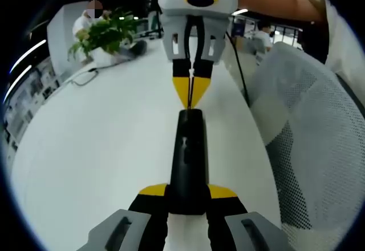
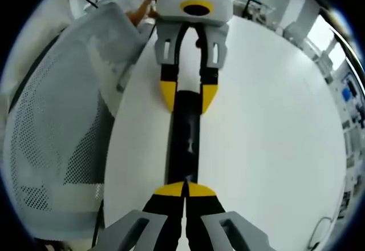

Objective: Press the specified remote control buttons in sequence, fully releasing each button before pressing the next.

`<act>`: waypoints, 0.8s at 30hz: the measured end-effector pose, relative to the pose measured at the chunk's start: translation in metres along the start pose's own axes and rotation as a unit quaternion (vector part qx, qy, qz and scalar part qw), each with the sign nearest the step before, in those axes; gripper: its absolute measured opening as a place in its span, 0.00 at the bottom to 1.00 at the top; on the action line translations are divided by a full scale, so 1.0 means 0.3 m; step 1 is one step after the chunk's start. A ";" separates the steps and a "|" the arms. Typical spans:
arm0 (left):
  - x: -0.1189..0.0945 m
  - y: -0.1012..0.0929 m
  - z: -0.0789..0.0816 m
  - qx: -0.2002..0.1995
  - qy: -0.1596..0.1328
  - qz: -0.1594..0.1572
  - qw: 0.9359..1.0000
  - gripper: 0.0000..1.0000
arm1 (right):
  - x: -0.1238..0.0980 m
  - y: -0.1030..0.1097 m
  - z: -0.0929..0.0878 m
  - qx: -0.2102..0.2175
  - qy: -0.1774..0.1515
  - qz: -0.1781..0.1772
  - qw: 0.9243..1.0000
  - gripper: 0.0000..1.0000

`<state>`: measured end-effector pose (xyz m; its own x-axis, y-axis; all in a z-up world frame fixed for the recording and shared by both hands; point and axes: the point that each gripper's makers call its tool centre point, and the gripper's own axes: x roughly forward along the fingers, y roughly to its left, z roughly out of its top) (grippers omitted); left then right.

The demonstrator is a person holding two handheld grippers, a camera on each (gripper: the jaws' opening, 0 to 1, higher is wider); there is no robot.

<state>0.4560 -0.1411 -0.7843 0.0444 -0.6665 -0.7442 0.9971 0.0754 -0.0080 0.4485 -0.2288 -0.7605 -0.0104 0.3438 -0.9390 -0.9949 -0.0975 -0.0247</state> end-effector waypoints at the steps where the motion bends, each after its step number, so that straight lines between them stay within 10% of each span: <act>1: 0.000 0.000 0.000 0.000 0.000 0.000 1.000 0.24 | 0.001 0.002 0.003 -0.001 0.000 0.000 1.000 0.00; 24: -0.001 -0.005 0.004 -0.002 -0.003 0.002 1.000 0.24 | 0.041 0.012 -0.001 -0.019 0.018 0.011 1.000 0.00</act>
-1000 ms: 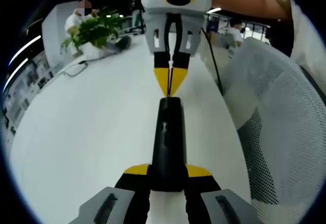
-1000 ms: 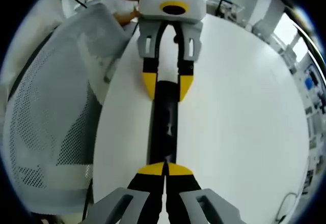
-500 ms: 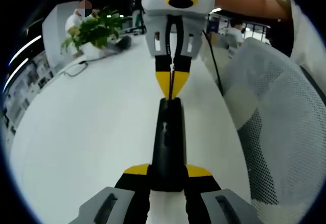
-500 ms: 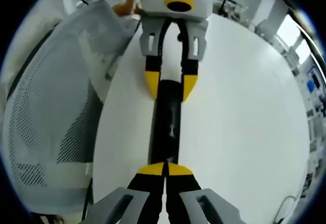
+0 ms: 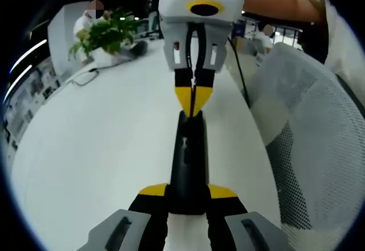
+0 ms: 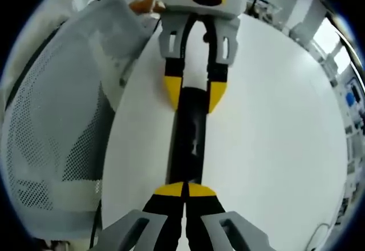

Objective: Press the specified remote control buttons in sequence, fully releasing each button before pressing the next.

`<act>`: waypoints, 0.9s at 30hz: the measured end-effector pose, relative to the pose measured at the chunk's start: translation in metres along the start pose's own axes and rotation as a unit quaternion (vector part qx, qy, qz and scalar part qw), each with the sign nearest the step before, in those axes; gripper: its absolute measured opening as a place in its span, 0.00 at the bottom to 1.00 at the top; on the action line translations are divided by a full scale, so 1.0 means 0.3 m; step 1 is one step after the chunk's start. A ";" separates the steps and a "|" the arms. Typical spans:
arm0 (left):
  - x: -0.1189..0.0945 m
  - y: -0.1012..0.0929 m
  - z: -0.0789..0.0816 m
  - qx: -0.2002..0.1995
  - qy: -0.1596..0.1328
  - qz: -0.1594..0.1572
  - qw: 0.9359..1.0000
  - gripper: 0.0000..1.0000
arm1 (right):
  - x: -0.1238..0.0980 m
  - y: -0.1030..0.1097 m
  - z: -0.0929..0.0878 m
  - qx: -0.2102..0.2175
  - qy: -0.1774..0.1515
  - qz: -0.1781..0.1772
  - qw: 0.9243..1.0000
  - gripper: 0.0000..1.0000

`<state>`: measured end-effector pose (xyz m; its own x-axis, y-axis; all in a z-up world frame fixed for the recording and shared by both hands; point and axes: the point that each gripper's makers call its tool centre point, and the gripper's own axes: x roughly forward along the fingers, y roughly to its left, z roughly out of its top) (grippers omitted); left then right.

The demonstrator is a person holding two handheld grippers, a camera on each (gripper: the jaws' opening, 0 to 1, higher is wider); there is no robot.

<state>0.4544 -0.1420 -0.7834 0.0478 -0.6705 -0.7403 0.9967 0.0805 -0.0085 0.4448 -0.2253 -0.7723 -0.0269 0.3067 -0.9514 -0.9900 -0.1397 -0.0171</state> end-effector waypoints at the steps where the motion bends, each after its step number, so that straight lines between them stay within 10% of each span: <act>1: 0.000 0.000 0.000 0.000 0.000 0.000 1.000 0.24 | -0.001 0.000 0.001 0.001 0.001 0.000 1.000 0.00; 27: 0.000 0.000 0.000 -0.002 -0.007 0.000 1.000 0.24 | 0.002 -0.002 -0.001 -0.002 0.011 0.003 1.000 0.00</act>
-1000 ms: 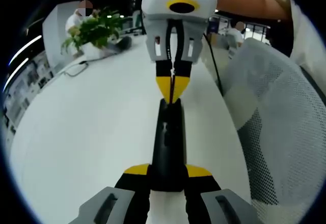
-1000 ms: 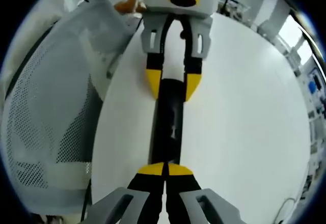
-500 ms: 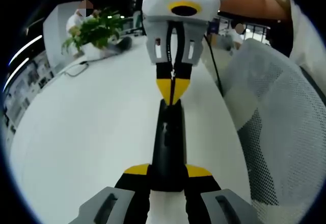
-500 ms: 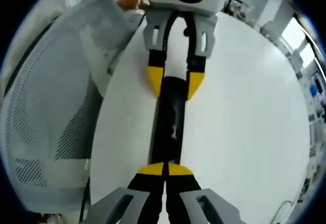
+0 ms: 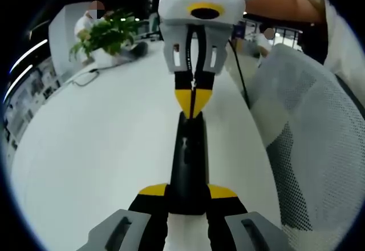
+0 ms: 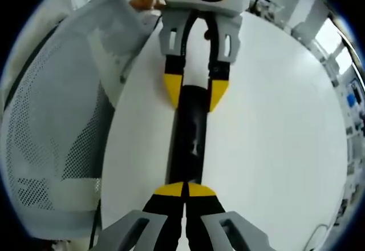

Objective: Press the specified remote control buttons in sequence, fully releasing each button before pressing the next.

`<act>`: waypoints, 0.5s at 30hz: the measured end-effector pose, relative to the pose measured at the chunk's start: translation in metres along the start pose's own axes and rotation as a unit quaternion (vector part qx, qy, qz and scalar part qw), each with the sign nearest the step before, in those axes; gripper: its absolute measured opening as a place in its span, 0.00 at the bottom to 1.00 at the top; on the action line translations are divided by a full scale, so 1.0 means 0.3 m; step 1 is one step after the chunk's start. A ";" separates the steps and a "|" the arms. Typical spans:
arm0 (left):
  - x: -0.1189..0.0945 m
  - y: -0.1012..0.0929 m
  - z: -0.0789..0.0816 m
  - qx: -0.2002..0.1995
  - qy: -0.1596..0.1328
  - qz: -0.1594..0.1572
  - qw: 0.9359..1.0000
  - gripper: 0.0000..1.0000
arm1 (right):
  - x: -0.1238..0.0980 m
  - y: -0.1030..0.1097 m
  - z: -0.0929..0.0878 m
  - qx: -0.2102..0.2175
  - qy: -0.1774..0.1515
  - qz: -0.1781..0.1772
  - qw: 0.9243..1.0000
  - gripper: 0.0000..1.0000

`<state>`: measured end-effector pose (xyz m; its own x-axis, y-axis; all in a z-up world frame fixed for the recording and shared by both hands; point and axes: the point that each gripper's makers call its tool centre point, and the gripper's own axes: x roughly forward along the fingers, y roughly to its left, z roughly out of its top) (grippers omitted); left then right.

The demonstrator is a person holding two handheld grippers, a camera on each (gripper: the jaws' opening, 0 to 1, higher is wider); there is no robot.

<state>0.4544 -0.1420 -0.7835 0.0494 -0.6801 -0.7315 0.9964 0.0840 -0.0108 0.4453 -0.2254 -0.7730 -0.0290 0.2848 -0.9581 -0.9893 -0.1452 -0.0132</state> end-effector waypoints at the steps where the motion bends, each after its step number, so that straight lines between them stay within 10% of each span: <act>1: 0.000 0.000 0.000 0.000 0.000 0.000 1.000 0.24 | 0.000 0.000 0.000 0.000 0.000 0.001 1.000 0.00; 15: 0.000 0.001 0.000 -0.001 -0.001 0.001 1.000 0.24 | 0.004 -0.006 -0.007 0.005 0.001 0.001 1.000 0.00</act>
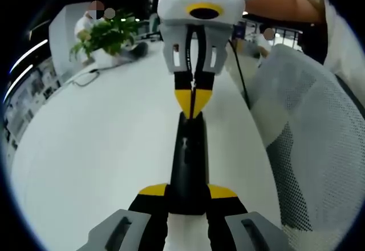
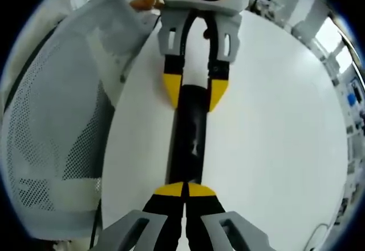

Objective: Press the specified remote control buttons in sequence, fully releasing each button before pressing the next.

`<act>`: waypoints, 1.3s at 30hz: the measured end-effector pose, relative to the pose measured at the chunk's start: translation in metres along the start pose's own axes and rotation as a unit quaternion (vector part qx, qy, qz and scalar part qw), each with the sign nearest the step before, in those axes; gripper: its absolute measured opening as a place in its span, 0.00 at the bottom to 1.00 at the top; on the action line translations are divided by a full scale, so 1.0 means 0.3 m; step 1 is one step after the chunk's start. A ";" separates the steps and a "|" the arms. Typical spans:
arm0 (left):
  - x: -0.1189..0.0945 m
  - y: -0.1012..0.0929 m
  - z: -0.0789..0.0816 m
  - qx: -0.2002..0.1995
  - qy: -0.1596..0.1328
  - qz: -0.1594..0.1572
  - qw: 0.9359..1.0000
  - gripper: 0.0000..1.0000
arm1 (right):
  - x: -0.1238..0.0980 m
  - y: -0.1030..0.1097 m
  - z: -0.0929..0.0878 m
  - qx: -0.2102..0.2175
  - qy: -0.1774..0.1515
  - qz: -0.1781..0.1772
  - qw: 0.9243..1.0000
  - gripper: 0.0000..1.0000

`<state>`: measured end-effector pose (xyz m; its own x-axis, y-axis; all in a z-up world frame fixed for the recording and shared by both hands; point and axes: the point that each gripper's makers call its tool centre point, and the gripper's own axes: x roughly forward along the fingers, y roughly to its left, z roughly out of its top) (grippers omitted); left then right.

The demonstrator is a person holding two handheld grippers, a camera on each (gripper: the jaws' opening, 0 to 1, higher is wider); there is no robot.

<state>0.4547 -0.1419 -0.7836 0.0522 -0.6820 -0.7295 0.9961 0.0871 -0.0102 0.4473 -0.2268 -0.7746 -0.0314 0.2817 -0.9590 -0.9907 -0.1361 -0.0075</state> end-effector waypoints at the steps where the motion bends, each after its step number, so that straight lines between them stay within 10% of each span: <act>1: 0.000 0.000 0.001 0.000 0.000 0.000 1.000 0.24 | 0.001 -0.001 -0.001 0.000 0.000 0.000 1.000 0.00; 39: 0.003 -0.002 0.000 0.001 -0.003 0.000 1.000 0.24 | -0.062 -0.016 0.084 -0.016 -0.022 -0.013 1.000 0.00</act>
<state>0.4541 -0.1426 -0.7841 0.0528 -0.6857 -0.7260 0.9962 0.0861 -0.0089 0.4494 -0.2075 -0.7496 -0.0112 0.3268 -0.9450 -0.9865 -0.1578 -0.0429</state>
